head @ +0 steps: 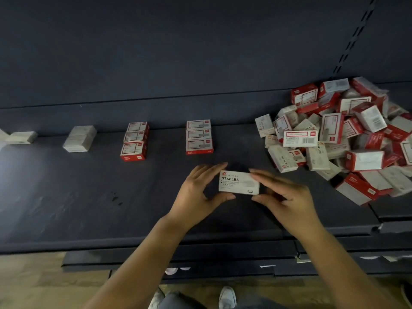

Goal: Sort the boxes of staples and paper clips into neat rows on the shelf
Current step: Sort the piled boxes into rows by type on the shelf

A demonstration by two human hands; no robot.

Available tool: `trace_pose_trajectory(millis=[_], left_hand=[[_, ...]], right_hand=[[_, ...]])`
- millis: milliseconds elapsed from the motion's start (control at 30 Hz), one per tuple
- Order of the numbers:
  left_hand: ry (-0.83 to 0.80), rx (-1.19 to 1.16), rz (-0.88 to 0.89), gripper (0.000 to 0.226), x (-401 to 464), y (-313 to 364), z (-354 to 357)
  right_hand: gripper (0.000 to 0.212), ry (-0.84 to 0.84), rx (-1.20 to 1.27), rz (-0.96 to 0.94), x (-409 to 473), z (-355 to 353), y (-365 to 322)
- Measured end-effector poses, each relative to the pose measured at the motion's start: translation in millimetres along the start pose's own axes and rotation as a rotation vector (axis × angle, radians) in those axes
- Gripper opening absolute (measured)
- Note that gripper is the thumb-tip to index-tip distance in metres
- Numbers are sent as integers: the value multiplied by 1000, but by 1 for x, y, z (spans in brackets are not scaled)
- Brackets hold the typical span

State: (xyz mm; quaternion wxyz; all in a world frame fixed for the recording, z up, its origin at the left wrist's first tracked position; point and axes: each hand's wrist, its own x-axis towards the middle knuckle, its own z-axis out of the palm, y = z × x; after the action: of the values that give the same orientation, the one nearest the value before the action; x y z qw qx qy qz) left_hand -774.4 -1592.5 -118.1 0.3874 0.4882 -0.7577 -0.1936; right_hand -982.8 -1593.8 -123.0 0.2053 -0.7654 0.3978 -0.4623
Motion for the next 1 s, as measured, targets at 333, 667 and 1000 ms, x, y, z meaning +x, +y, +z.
trace_pose_trajectory(millis=[333,667,1000], left_hand=[[29,6,-53,60,-31,-30,-68],[111,112,-183,64,-85,-109,-161],[124,261,-334,58,-138,-189,-267]], right_hand=[[46,-112,-9,-53,24,59,-40],[53,-356,-202,-52,53,159,-98],[45,-458,-270,-86,77,273,-145]])
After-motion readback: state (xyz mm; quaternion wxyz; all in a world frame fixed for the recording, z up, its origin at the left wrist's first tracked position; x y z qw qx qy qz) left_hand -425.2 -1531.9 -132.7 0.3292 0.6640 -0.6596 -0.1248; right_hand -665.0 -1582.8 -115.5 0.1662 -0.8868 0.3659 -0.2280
